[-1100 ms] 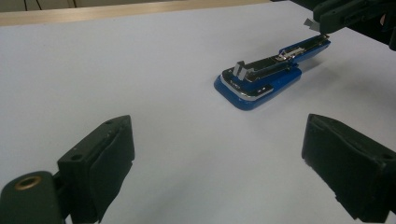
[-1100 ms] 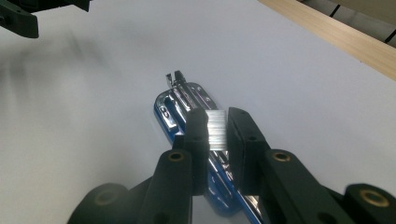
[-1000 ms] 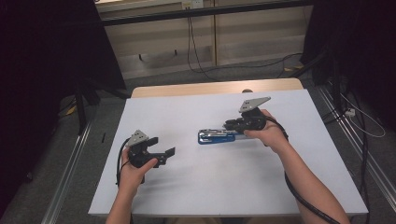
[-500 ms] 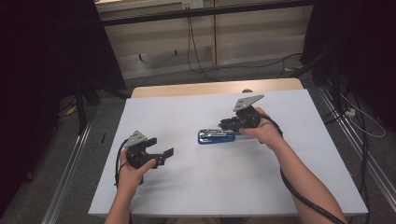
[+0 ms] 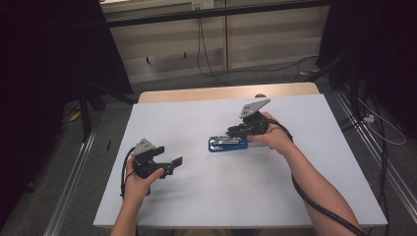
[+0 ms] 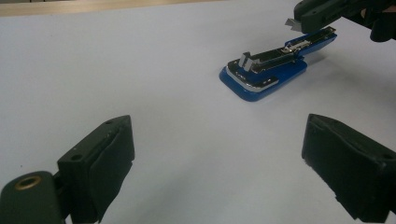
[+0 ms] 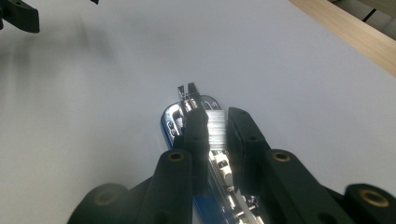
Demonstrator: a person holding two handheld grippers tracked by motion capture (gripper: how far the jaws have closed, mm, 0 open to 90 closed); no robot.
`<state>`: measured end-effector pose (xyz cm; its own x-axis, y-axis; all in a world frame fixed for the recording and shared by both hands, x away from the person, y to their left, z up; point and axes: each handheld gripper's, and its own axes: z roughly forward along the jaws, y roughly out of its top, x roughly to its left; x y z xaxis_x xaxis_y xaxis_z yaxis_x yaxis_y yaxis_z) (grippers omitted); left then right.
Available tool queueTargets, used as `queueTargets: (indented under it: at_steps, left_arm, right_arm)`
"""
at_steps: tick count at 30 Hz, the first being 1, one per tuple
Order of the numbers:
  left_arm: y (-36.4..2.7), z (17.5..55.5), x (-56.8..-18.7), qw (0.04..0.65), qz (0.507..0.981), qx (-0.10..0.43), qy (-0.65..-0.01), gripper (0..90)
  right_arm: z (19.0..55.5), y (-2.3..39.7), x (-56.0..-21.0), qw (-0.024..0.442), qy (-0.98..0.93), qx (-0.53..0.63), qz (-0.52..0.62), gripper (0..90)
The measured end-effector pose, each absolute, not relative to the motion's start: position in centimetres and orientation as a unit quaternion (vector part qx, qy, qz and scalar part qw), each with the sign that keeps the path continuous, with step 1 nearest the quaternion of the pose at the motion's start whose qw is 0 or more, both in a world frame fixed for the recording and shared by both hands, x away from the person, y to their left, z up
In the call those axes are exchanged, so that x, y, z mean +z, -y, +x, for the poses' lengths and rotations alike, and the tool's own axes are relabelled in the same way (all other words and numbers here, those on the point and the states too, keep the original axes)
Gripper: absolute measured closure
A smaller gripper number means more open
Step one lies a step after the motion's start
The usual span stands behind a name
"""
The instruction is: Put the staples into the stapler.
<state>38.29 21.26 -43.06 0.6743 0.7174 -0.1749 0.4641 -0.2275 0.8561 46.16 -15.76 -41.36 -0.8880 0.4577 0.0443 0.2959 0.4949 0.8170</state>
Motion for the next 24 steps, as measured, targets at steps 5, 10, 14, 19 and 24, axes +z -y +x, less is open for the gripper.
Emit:
queueTargets:
  at_steps: [5, 10, 14, 19, 24]
  left_arm:
    - [-21.2, 38.3, -43.2, 0.490, 0.772, 0.127, -0.384, 9.5]
    - [-21.2, 38.3, -43.2, 0.485, 0.777, 0.127, -0.381, 9.5]
    - [-21.2, 38.3, -43.2, 0.485, 0.776, 0.128, -0.383, 9.5]
    - [-21.3, 38.4, -43.2, 0.482, 0.776, 0.132, -0.386, 9.4]
    - [-21.2, 38.3, -43.3, 0.483, 0.776, 0.129, -0.385, 9.4]
  right_arm:
    - [46.5, 15.4, -41.5, 0.083, -0.864, 0.452, 0.204, 79.1]
    - [46.8, 15.2, -41.6, 0.082, -0.868, 0.449, 0.196, 79.1]
    - [47.0, 15.0, -41.7, 0.077, -0.869, 0.451, 0.187, 79.2]
    - [47.2, 14.8, -41.8, 0.075, -0.871, 0.448, 0.185, 79.1]
    - [47.5, 14.8, -41.9, 0.068, -0.869, 0.454, 0.183, 79.1]
